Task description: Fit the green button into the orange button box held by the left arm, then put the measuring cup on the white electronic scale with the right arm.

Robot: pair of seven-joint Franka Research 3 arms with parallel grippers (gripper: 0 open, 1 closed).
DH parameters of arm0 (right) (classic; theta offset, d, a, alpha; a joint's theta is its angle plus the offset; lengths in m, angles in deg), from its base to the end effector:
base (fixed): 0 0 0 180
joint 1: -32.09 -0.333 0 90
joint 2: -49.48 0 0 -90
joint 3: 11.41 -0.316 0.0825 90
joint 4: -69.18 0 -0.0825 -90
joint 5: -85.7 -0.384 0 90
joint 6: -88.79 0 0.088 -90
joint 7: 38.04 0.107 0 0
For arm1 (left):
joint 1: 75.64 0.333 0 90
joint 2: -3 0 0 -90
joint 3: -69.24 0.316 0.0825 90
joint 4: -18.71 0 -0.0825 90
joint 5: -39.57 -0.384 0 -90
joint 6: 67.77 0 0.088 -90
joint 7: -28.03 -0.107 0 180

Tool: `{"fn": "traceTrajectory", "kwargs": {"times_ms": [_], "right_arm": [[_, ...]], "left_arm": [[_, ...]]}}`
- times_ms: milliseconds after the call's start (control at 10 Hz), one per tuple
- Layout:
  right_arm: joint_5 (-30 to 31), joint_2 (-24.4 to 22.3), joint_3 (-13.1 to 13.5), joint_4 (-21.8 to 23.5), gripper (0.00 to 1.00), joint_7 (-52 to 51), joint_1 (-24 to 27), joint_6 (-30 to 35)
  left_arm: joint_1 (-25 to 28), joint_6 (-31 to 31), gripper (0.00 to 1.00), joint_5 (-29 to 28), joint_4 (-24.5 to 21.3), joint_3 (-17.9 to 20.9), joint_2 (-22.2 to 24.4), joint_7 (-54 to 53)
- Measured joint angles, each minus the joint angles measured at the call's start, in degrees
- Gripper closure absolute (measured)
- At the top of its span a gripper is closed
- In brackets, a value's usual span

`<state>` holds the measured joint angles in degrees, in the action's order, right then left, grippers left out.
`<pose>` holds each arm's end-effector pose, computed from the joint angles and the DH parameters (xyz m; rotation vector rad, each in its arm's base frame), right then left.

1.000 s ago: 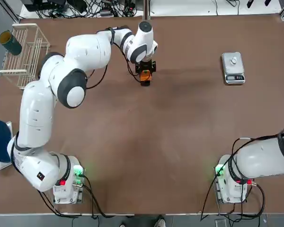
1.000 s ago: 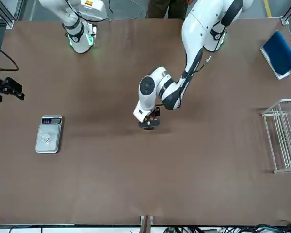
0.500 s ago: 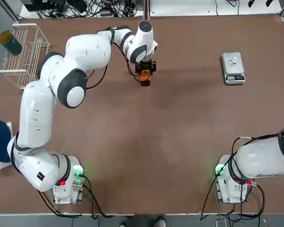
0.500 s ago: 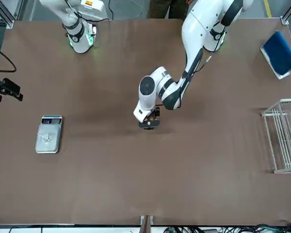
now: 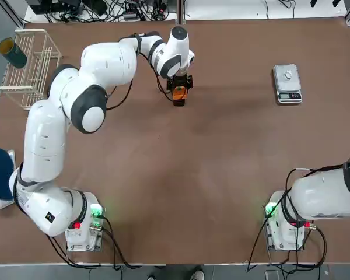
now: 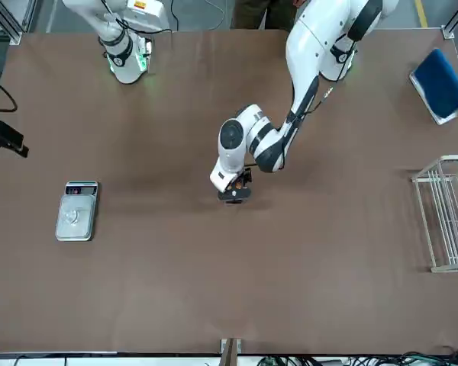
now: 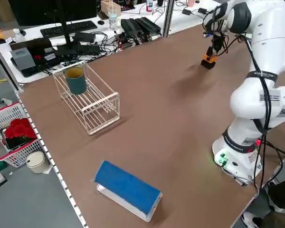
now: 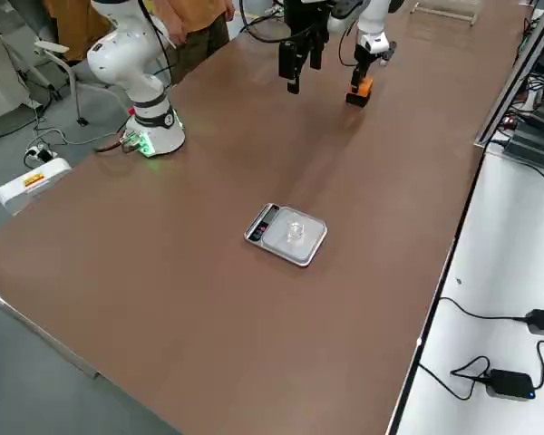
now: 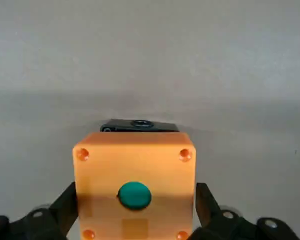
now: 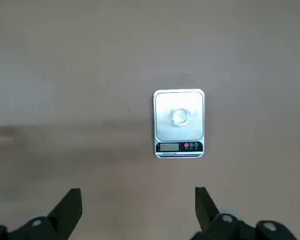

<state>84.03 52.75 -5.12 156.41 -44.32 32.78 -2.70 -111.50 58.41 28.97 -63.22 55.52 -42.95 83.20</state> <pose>0.5712 -0.0650 0.6177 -3.1207 0.0195 -0.0314 0.4994 -0.5257 0.2246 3.1300 0.0904 -0.0329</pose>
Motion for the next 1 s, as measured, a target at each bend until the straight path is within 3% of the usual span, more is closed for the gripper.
{"fn": "traceTrajectory", "kwargs": {"times_ms": [1000], "right_arm": [[0.23, -0.61, -2.67, -0.01, 0.00, 0.32, 0.51, 2.10]], "left_arm": [[0.40, -0.42, 0.01, 0.00, 0.58, 0.05, 0.01, 0.00]]}}
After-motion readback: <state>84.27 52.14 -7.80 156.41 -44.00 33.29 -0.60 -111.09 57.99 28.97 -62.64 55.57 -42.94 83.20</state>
